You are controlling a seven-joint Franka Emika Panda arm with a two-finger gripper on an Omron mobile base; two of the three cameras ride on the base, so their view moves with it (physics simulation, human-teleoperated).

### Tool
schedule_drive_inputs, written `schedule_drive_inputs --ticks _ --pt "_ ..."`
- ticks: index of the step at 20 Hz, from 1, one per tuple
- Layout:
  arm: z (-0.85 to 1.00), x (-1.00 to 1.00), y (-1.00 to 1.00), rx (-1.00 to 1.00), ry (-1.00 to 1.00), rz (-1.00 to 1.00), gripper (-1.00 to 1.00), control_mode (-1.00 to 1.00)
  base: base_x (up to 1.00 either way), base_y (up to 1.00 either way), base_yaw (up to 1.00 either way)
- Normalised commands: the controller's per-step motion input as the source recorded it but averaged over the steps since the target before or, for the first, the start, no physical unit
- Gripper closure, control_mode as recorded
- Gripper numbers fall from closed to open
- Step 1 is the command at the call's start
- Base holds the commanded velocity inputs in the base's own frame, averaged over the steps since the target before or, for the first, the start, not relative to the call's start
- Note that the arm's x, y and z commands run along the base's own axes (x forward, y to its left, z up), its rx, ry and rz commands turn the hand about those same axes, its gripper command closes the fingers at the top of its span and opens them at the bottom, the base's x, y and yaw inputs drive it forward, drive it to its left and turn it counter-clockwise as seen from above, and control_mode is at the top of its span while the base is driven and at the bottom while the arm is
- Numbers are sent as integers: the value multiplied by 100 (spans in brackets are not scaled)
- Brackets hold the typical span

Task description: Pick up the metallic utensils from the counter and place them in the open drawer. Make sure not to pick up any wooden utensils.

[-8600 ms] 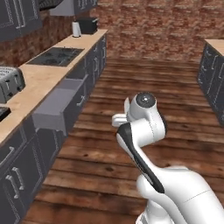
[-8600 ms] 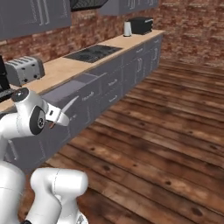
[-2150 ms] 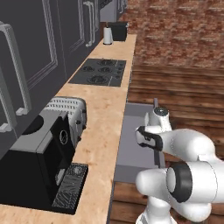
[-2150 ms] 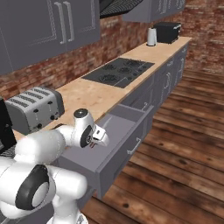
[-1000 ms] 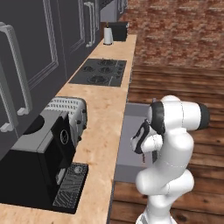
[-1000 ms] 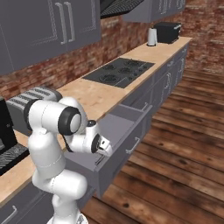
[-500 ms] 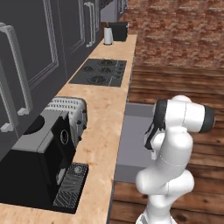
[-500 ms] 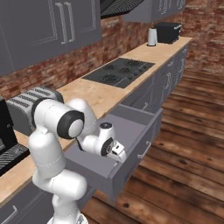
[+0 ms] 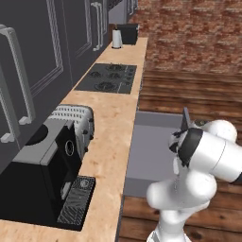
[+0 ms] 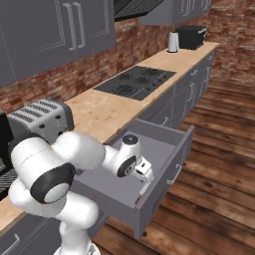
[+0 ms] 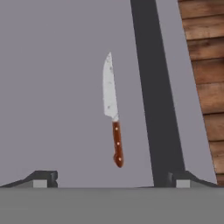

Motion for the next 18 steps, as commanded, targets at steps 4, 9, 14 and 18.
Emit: schedule_drive_inputs --ticks 4,9,14,18 --pt "100 -40 3 -2 -5 1 -100 -100 0 0 0" --pt "100 -61 0 -1 -1 0 -100 -100 0 0 0" --pt "100 -51 4 -4 0 0 -100 -100 0 0 0" --pt "47 -52 9 -4 -8 -2 -100 -100 0 0 0"
